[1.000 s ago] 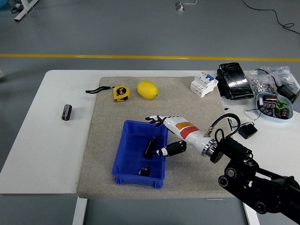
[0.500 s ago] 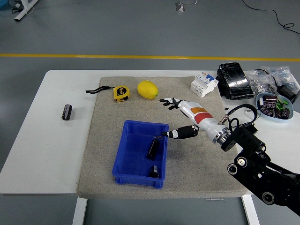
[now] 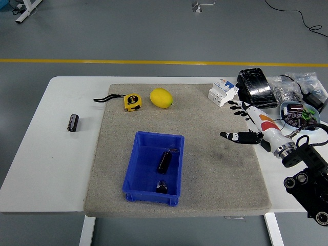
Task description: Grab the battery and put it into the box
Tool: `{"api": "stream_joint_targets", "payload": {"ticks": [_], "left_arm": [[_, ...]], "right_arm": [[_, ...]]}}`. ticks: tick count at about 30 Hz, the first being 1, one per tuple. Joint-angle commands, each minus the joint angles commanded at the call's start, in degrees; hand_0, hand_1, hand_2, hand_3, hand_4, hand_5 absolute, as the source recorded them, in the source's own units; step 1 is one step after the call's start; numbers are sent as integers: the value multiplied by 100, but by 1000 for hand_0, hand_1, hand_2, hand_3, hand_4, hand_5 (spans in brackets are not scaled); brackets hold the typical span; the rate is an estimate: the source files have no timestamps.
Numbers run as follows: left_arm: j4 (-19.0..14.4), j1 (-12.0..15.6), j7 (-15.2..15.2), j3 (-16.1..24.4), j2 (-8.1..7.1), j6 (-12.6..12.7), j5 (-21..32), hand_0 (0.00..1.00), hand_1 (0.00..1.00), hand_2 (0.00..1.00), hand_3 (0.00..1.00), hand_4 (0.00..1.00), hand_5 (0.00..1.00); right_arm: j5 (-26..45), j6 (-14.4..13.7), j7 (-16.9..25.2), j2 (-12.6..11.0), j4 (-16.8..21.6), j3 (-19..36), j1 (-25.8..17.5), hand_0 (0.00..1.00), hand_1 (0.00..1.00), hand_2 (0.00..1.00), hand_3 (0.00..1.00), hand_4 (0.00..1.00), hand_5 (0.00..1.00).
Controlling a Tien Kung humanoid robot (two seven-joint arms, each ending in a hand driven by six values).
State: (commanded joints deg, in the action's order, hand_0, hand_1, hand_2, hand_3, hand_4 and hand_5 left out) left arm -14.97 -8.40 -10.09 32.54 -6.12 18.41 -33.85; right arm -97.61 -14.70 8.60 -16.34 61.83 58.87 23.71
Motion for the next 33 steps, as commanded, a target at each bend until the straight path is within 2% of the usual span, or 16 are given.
{"api": "stream_joint_targets", "payload": {"ticks": [6, 9, 10, 12, 15, 16, 21, 22, 27, 28, 33], "left_arm": [[0, -12, -4, -1, 21, -10, -28, 736, 669, 697, 628, 673, 634], [4, -23, -7, -15, 30, -16, -40, 736, 669, 697, 628, 673, 634], [6, -26, -3, -22, 34, -12, -30, 736, 669, 700, 628, 672, 635], [11, -39, 15, -42, 48, 7, 32, 736, 669, 700, 628, 672, 635], [12, -67, 29, -67, 55, 10, 66, 736, 669, 700, 628, 672, 635], [12, -75, 33, -74, 57, 9, 70, 735, 669, 701, 627, 673, 638], [13, -110, 38, -71, 70, 11, 61, 735, 669, 701, 627, 673, 638], [13, -114, 33, -64, 72, 10, 46, 736, 669, 701, 627, 673, 638], [11, -122, 13, -35, 67, 2, -18, 736, 669, 701, 627, 673, 638], [11, -119, 7, -24, 66, 1, -35, 735, 669, 702, 627, 671, 640], [6, -108, -12, -6, 50, -9, -81, 735, 669, 702, 627, 671, 640]], "right_arm": [[380, -92, 100, -47, 31, 525, -422, 732, 735, 810, 876, 998, 303], [1097, -228, 543, -1, 115, 664, -661, 732, 735, 810, 876, 998, 303], [1291, -214, 654, 4, 139, 688, -713, 719, 717, 786, 826, 998, 293], [1775, -147, 876, 13, 221, 759, -872, 719, 717, 786, 826, 998, 293], [2520, 22, 979, 44, 344, 889, -1083, 719, 717, 786, 826, 998, 293], [2743, 76, 983, 71, 375, 949, -1140, 735, 742, 791, 820, 998, 424], [3814, 281, 989, 296, 494, 1330, -1383, 735, 742, 791, 820, 998, 424], [3869, 363, 947, 329, 519, 1387, -1433, 762, 778, 802, 822, 998, 596], [3942, 675, 663, 395, 615, 1595, -1649, 762, 778, 802, 822, 998, 596], [3969, 731, 596, 400, 630, 1641, -1684, 780, 787, 813, 839, 998, 823], [3992, 826, 511, 394, 664, 1843, -1762, 780, 787, 813, 839, 998, 823]]}}
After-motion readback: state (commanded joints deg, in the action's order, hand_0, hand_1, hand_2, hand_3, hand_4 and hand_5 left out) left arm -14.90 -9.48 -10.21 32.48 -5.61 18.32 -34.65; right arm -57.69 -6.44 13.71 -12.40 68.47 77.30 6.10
